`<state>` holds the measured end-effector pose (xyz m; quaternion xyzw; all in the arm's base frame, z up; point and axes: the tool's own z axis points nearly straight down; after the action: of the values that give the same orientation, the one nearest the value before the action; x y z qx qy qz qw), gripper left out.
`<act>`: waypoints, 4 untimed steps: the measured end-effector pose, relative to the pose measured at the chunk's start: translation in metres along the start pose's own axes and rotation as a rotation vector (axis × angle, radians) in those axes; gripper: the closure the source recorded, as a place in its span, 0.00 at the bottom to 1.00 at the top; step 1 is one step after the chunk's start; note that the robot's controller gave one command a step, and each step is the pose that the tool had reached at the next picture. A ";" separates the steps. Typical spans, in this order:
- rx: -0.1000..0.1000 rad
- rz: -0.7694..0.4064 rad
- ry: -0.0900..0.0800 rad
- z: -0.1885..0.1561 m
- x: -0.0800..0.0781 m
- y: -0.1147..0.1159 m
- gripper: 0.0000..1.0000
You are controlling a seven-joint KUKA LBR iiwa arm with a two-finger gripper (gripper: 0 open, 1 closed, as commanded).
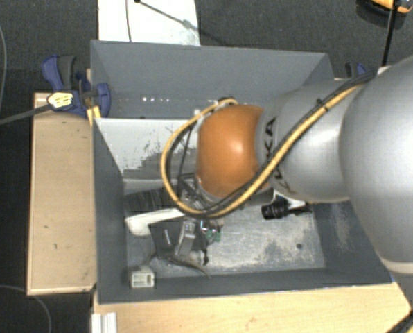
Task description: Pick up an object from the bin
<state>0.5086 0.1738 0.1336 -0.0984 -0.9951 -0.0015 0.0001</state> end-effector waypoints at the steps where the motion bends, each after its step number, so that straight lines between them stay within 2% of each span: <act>1: 0.002 -0.099 -0.001 0.030 -0.002 -0.002 0.00; 2: 0.002 -0.075 0.004 0.050 -0.004 0.005 0.00; 3: -0.003 0.296 0.008 0.059 0.002 0.008 1.00; 4: -0.003 0.297 0.008 0.059 0.002 0.008 1.00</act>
Offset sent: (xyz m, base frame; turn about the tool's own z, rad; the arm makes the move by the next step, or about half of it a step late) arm 0.0081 0.0089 -0.0611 0.0015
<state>0.5086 0.1820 0.0743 -0.2445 -0.9696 -0.0035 0.0041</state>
